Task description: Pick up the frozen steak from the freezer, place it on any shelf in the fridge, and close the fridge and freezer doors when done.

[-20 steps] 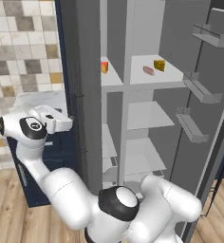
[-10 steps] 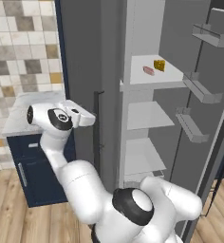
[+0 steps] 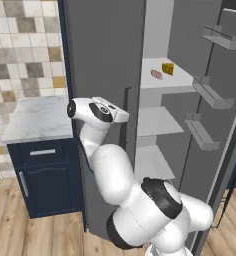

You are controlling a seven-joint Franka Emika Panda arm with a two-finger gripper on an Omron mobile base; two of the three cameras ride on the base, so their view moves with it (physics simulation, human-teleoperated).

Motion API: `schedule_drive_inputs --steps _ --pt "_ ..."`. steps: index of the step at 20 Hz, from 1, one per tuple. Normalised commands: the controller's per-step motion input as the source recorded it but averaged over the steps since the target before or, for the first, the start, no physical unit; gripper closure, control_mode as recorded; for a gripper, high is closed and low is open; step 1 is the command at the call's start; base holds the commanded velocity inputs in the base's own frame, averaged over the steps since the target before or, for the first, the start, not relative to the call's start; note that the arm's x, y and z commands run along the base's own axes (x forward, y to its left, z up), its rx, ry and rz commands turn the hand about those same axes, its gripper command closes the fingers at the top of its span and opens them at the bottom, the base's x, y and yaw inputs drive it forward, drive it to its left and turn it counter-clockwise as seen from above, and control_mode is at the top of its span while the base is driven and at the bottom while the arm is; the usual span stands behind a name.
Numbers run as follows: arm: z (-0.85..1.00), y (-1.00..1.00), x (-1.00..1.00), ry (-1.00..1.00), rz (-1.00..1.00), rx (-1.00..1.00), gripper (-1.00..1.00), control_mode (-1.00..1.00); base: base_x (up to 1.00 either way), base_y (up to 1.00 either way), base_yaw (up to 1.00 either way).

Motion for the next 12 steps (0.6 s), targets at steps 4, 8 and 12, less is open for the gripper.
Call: schedule_drive_inputs --steps 4,8,12 --pt "0.13 -0.97 0.73 0.0 0.0 0.02 -1.0 -1.0 0.0 0.0 0.0" --pt "0.11 -0.61 0.86 0.0 0.0 0.0 -1.0 -1.0 0.0 0.0 0.0" --pt "0.03 -0.38 0.84 0.0 0.0 0.0 -1.0 -1.0 0.0 0.0 0.0"
